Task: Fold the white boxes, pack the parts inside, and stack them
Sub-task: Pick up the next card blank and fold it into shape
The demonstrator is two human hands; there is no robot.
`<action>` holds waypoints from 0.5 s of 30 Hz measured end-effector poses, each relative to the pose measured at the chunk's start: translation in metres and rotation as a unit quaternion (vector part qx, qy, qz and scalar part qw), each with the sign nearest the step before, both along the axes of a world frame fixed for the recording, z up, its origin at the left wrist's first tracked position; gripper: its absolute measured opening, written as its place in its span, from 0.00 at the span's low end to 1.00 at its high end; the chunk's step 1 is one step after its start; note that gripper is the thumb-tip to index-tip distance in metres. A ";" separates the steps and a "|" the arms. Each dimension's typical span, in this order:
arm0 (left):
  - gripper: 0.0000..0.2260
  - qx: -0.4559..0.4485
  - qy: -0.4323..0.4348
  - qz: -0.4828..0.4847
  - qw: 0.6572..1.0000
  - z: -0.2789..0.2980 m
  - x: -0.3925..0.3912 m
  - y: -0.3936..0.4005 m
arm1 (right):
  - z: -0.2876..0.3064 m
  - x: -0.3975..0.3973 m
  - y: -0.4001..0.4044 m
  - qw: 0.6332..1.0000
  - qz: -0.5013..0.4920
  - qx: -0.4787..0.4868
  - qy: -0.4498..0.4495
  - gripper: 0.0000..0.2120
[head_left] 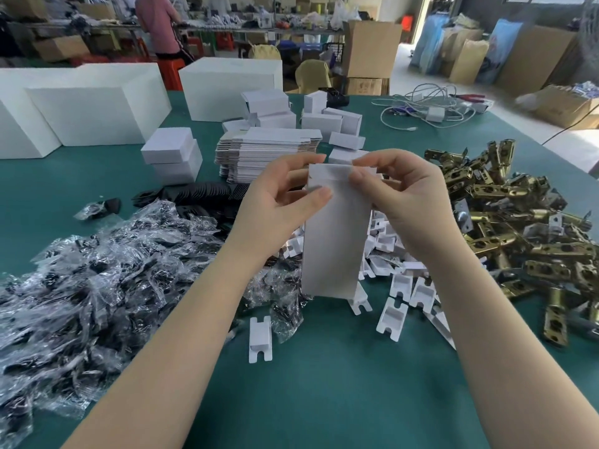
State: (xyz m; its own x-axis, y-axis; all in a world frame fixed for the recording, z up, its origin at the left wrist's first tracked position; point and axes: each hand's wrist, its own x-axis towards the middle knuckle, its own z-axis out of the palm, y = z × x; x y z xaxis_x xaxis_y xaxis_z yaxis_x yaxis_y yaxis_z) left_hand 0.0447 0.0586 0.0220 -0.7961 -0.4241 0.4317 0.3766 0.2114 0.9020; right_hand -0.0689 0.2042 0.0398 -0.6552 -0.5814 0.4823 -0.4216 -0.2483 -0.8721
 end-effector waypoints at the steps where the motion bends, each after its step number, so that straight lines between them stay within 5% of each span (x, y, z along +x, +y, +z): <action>1: 0.15 -0.003 -0.004 -0.002 1.000 -0.002 -0.001 -0.001 | -0.001 -0.001 0.001 1.000 0.017 0.010 -0.003 0.06; 15: 0.07 -0.005 0.012 0.016 1.000 -0.005 -0.002 -0.002 | -0.011 -0.005 -0.003 0.999 0.013 -0.008 0.034 0.06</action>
State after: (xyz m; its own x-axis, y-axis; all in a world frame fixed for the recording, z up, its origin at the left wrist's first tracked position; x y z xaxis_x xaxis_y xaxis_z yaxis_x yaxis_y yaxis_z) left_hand 0.0425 0.0564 0.0171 -0.7710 -0.4450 0.4556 0.3916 0.2328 0.8902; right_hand -0.0737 0.2013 0.0290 -0.6053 -0.5904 0.5338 -0.4722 -0.2736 -0.8380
